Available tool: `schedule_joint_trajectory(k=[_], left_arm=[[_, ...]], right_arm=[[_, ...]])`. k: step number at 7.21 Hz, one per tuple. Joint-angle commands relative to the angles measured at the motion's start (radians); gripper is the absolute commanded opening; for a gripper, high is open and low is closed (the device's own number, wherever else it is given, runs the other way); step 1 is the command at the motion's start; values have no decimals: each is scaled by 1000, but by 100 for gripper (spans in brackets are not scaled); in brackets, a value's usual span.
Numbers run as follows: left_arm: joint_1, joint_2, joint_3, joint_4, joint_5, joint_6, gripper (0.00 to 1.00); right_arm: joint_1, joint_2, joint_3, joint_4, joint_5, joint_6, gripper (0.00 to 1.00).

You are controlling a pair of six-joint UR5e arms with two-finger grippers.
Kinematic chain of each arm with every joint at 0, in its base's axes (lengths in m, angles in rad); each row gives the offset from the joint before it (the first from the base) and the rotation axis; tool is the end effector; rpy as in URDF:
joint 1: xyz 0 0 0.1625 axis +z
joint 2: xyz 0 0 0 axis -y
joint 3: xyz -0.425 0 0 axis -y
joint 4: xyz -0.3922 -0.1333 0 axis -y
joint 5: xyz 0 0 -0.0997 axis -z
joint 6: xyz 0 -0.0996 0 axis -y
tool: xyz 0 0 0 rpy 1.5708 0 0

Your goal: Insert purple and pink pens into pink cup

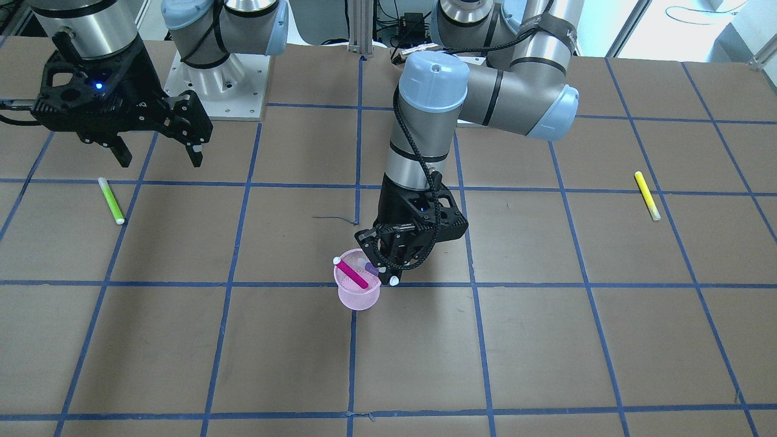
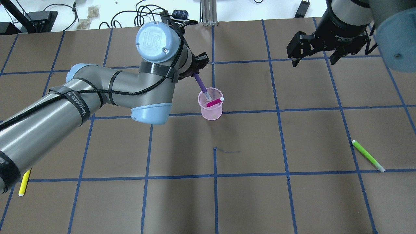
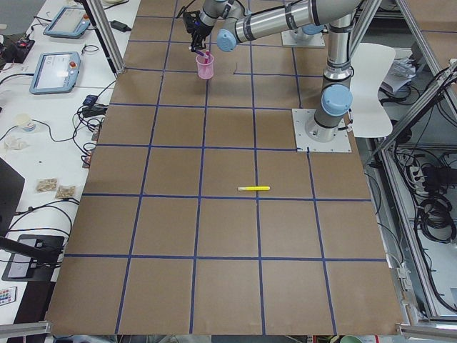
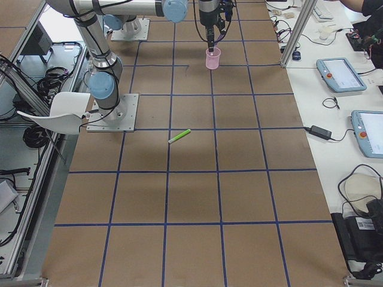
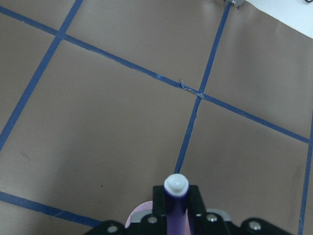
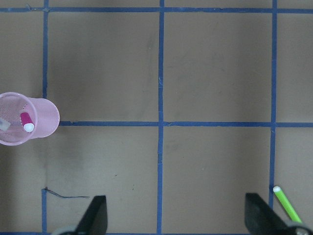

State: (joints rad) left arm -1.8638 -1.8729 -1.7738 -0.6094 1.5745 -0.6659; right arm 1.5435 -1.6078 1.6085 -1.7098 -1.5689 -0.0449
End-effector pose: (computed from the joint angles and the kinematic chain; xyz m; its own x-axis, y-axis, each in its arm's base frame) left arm -0.3014 -0.5390 0.3330 -0.9134 -0.3050 0.2696 -0.3878 0.8533 -0.3485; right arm 0.1201 -0.4924 0.5020 -0.9998 -0.0174 0.0043 -0.0179 0.9903 -0.1378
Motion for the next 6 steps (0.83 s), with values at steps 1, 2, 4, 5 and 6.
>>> schedule_joint_trajectory(k=[1,2,4,5,6], left_arm=[[-3,-6,-1,2,2,6,0],[-3,-20,-6,4,4,6,0],[-6,-55,-19,65,4,5,0],[-11,-57,-21,68,2,5,0],[-12,-57,-22,68,2,8,1]], right_arm=[[1,9,-28,25,-17,0,100],[1,22,-51,39,-7,0,100],[1,29,-68,71,3,0,100],[1,29,-67,71,3,0,100],[1,29,-65,71,1,0,100]])
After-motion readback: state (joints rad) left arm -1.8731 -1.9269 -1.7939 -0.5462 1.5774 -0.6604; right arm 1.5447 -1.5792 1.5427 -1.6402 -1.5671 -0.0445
